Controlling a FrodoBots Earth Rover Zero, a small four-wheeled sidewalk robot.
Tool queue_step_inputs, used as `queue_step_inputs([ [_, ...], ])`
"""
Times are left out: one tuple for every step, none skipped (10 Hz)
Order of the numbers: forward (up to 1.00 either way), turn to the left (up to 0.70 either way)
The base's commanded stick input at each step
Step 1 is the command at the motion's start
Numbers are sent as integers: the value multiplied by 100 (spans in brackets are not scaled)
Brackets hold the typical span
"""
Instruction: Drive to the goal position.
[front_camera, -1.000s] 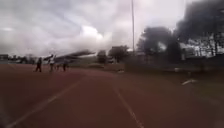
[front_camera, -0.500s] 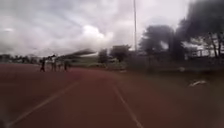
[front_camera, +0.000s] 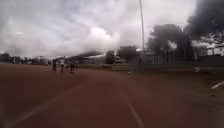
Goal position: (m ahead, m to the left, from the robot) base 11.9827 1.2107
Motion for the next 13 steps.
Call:
queue_step_inputs([
  [85, 0],
  [85, 0],
  [85, 0],
  [85, 0],
  [85, 0],
  [85, 0],
  [85, 0],
  [85, 0],
  [85, 0],
  [85, 0],
  [85, 0],
  [85, 0],
  [85, 0],
])
